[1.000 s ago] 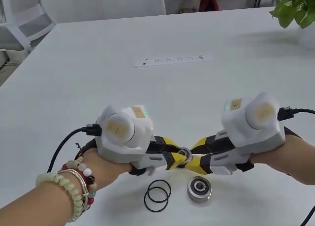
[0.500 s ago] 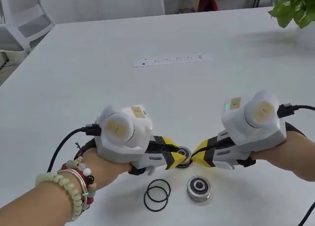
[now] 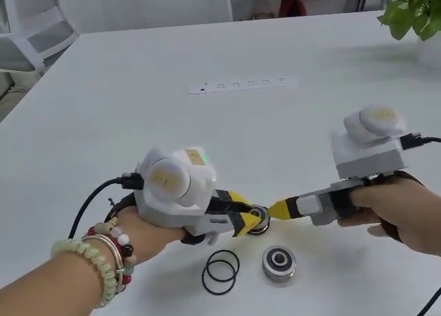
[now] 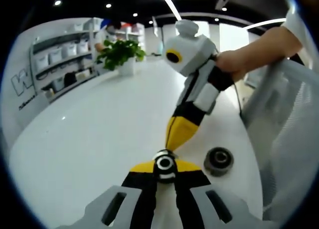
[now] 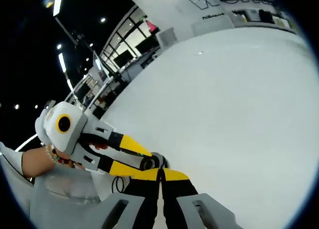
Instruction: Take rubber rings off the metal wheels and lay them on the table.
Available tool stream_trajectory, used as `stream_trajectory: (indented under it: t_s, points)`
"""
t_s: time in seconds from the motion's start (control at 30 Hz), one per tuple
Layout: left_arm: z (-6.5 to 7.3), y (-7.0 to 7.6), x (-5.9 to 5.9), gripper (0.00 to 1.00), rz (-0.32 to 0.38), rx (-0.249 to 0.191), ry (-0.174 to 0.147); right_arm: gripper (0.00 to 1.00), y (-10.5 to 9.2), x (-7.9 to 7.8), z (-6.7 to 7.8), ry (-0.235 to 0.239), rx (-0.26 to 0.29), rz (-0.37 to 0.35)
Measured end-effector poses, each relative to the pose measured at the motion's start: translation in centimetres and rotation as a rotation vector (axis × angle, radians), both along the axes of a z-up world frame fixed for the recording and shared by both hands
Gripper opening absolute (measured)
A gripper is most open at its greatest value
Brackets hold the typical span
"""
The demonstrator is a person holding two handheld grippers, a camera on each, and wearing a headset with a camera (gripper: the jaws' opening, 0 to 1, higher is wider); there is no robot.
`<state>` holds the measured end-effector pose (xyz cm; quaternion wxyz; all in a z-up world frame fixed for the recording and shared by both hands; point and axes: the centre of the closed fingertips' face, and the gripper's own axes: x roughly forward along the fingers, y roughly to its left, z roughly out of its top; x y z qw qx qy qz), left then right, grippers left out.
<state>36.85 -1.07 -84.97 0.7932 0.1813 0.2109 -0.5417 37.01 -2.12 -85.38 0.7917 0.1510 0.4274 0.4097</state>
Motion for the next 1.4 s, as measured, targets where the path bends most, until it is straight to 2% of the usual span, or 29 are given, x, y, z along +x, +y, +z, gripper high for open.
stream_trajectory:
  t_s: [0.1,0.23,0.33,1.4]
  points:
    - [0.0,0.0,-0.1,0.14,-0.002,0.003,-0.003,0.0,0.1,-0.2,0.1,0.016,0.006,-0.008]
    - [0.0,0.0,-0.1,0.14,-0.008,0.007,-0.013,0.0,0.4,-0.5,0.4,0.015,0.008,-0.004]
    - [0.0,0.0,-0.1,0.14,-0.008,0.003,-0.009,0.0,0.7,-0.6,0.6,0.017,0.01,-0.003]
    - [0.0,0.0,-0.1,0.14,-0.009,0.0,-0.015,0.0,1.6,-0.9,1.6,-0.006,0.037,0.037]
